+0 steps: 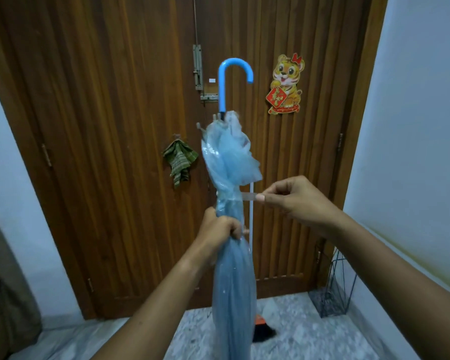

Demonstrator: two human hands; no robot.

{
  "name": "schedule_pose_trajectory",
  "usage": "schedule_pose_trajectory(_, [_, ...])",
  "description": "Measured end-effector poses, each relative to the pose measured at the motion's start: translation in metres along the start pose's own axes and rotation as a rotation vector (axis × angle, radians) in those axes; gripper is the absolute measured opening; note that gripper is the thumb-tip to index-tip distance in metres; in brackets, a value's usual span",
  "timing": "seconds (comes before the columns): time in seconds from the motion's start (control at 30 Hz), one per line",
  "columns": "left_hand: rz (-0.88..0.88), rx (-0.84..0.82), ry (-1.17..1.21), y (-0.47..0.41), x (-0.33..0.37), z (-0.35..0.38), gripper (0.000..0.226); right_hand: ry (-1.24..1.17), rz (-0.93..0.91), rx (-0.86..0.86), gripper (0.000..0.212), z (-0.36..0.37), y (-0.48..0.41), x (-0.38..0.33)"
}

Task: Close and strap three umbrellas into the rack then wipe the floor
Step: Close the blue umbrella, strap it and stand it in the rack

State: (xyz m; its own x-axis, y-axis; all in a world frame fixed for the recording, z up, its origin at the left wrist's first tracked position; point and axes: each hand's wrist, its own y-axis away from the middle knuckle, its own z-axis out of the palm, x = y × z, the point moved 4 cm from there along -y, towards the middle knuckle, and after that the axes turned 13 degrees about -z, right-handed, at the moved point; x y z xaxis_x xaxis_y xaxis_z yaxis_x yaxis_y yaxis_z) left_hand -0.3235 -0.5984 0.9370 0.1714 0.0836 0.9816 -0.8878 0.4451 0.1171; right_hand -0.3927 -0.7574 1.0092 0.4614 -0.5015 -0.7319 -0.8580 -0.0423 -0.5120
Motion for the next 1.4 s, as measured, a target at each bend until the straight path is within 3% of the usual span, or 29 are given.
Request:
schedule_pose_trajectory(0.13, [-0.138,-0.445,0.264,0.016,0.002,0.016,0.049,-0.214,0.062,-0.009,0.020,0.003,0.008,0.015])
schedule_pose_trajectory(0.27, [-0.186,-0.918,0.304,0.033,0.003,0.034,0.046,-0.587,0.073,-0.098,0.024,0.014,0.012,0.017])
schedule_pose_trajectory(0.37, [-0.191,-1.057,0.280,0.034,0.006,0.037,0.048,-0.798,0.040,-0.166,0.016,0.018,0.014,0.009])
schedule_pose_trajectory(0.5, [-0.212,-0.959,0.090,0.027,0.004,0.026,0.060,-0.788,-0.011,-0.116,0.004,0.018,0.014,0.002])
schedule_pose_trajectory(0.53, [-0.185,-0.874,-0.008,0.027,0.005,0.022,0.059,-0.738,-0.010,-0.072,0.011,0.017,0.013,0.002])
schedule_pose_trajectory(0.6, [-0.082,-0.547,-0.133,0.022,0.003,0.012,0.049,-0.624,0.000,0.030,0.018,0.015,0.014,0.002])
schedule_pose_trajectory(0.7, [0.176,0.068,-0.105,0.029,-0.013,-0.005,0.037,-0.382,0.034,0.194,0.015,0.017,0.017,0.006])
schedule_pose_trajectory(0.73, [0.213,0.154,-0.127,0.035,-0.021,-0.002,0.043,-0.301,0.051,0.250,0.015,0.021,0.018,0.010])
schedule_pose_trajectory(0.83, [0.206,0.176,-0.281,0.039,-0.047,0.020,0.066,-0.058,0.099,0.315,0.019,0.037,0.017,0.016])
schedule_pose_trajectory(0.97, [0.245,0.393,-0.204,0.027,-0.050,0.026,0.064,0.112,0.029,0.177,0.017,0.064,0.014,0.000])
schedule_pose_trajectory(1.07, [0.247,0.419,-0.036,0.020,-0.039,0.014,0.044,0.086,-0.038,0.080,0.008,0.067,0.013,-0.015])
schedule_pose_trajectory(1.13, [0.240,0.348,0.058,0.017,-0.031,0.006,0.030,0.019,-0.042,0.093,0.005,0.063,0.015,-0.020])
schedule_pose_trajectory(1.4, [0.071,-0.028,0.368,0.029,-0.013,0.001,0.028,0.244,-0.287,0.195,0.004,0.056,0.029,-0.044])
